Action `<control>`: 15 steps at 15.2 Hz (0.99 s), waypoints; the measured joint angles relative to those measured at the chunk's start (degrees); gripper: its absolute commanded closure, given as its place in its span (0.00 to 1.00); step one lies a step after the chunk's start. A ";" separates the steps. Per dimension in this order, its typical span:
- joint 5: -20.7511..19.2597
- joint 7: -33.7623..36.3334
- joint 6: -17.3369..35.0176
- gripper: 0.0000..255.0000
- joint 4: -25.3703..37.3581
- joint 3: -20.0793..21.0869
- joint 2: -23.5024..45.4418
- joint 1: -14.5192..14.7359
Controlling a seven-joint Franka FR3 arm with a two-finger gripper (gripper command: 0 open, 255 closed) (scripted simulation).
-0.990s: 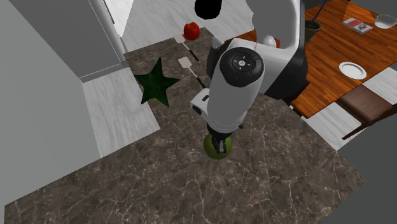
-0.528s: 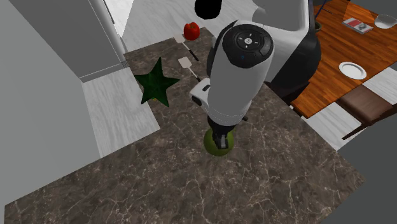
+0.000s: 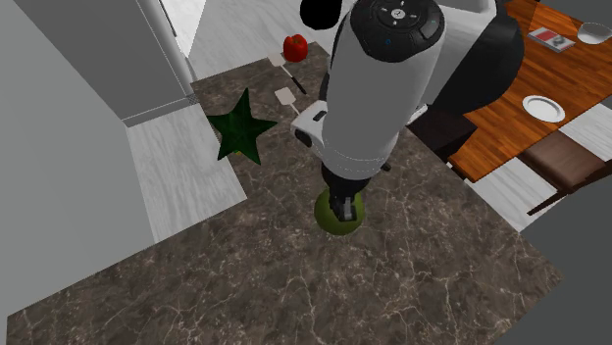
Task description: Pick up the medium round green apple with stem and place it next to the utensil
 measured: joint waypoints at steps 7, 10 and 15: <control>-0.53 -0.67 -6.50 1.00 8.24 -0.13 1.61 1.51; 1.15 -2.61 -4.72 1.00 2.26 0.05 -2.81 -1.95; 4.65 -8.13 -0.30 1.00 -9.49 -0.56 -11.08 -8.89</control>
